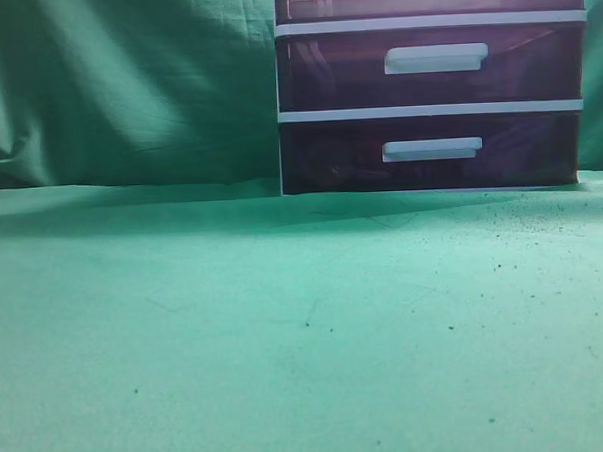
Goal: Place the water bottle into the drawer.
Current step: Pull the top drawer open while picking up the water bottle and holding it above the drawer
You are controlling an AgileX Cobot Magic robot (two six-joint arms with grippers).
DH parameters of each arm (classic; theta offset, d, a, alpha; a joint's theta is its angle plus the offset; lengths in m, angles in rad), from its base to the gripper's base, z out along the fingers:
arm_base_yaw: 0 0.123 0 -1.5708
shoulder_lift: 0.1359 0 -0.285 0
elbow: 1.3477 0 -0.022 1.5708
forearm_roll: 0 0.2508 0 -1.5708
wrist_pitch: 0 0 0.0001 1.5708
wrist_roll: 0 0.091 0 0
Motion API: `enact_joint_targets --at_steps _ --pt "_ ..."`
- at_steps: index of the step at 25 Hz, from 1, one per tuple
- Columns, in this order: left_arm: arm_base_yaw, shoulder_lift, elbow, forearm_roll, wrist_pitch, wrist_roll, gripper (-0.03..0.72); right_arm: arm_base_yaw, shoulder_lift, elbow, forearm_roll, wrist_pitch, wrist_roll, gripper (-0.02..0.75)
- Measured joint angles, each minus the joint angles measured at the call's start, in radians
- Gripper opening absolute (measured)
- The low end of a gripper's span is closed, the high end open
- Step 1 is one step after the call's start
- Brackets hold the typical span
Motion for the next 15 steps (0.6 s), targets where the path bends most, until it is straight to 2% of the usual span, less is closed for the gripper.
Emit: enact_joint_targets --at_steps 4,6,12,15 --pt "0.000 0.000 0.000 -0.008 -0.035 -0.017 0.000 0.000 0.000 0.000 0.000 0.000 0.000 0.000" --pt "0.000 0.000 -0.029 -0.013 0.044 -0.056 0.000 0.000 0.000 0.000 0.000 0.000 0.000 0.000" --pt "0.000 0.163 -0.266 0.090 0.344 -0.072 0.000 0.000 0.000 0.000 0.000 0.000 0.000 0.000" --pt "0.000 0.311 -0.326 0.112 0.398 -0.072 0.000 0.000 0.000 0.000 0.000 0.000 0.000 0.000"
